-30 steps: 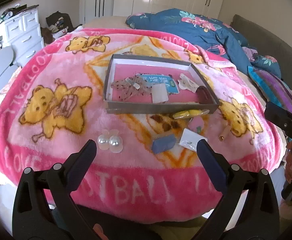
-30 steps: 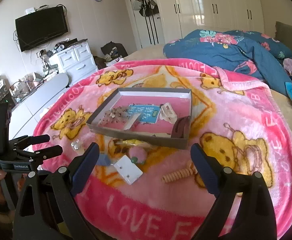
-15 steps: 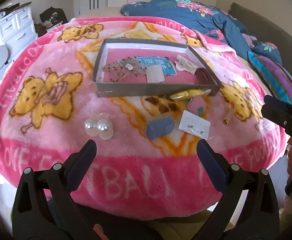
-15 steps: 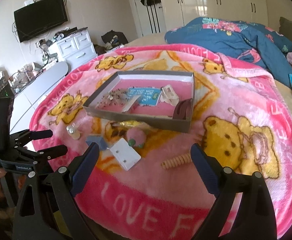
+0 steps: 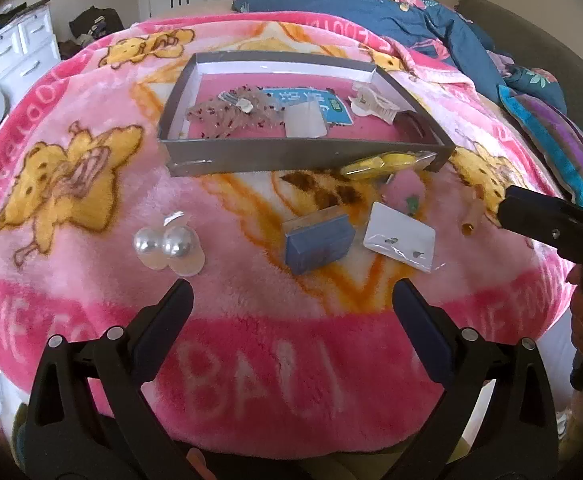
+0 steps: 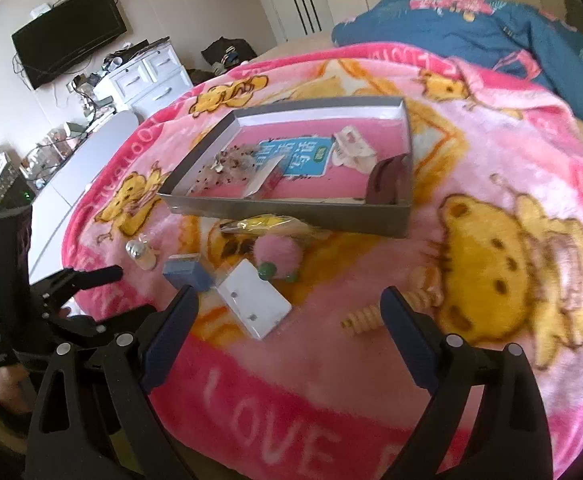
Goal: Organize jewelry
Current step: 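Reach the right tool toward the pink pompom beside the tray, then grasp the pink pompom with the right tool while the left tool grasps the blue box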
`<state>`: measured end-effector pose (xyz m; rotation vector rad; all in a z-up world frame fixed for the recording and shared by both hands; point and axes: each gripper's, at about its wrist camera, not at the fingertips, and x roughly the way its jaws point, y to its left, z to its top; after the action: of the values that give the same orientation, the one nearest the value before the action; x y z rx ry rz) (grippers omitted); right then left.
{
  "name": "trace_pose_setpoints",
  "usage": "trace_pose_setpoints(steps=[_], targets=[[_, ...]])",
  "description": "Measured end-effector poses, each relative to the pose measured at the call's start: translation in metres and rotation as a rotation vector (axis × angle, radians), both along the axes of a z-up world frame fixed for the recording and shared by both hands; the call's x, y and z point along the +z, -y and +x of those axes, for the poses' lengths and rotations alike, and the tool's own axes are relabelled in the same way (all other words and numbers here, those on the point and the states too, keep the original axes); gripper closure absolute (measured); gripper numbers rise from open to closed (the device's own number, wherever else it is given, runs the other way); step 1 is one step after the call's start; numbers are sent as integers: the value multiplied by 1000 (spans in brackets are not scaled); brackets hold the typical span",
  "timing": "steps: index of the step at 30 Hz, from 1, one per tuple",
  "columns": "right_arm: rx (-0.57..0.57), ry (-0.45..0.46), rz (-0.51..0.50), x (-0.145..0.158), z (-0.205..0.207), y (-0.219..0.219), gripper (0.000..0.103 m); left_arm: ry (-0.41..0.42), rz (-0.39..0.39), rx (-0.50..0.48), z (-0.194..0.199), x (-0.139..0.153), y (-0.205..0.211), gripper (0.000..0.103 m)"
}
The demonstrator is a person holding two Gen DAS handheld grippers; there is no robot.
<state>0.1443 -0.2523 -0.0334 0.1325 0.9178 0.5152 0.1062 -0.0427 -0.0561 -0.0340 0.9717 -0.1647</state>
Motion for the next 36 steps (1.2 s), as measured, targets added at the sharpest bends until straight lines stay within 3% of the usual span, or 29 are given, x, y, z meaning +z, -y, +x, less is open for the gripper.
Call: trace_pose_setpoints(steps=[7, 12, 16, 19, 21, 28, 32, 36], targets=[[13, -94, 37, -23, 26, -13, 22, -16, -15, -12, 12, -10, 4, 19], [16, -159, 67, -39, 44, -23, 34, -30, -42, 2, 19, -17, 5, 35], [7, -191, 93, -48, 56, -30, 43, -48, -85, 22, 25, -21, -1, 38], [-1, -183, 82, -50, 61, -32, 56, -50, -96, 25, 28, -22, -1, 38], [0, -175, 80, -50, 62, -31, 74, -52, -108, 25, 30, -22, 0, 38], [8, -131, 38, -49, 51, -22, 79, -62, -158, 34, 41, -24, 1, 46], [-8, -101, 2, -46, 41, -13, 79, -64, -190, 38, 46, -24, -1, 61], [-27, -75, -17, -40, 32, -3, 79, -64, -193, 32, 46, -23, 0, 61]])
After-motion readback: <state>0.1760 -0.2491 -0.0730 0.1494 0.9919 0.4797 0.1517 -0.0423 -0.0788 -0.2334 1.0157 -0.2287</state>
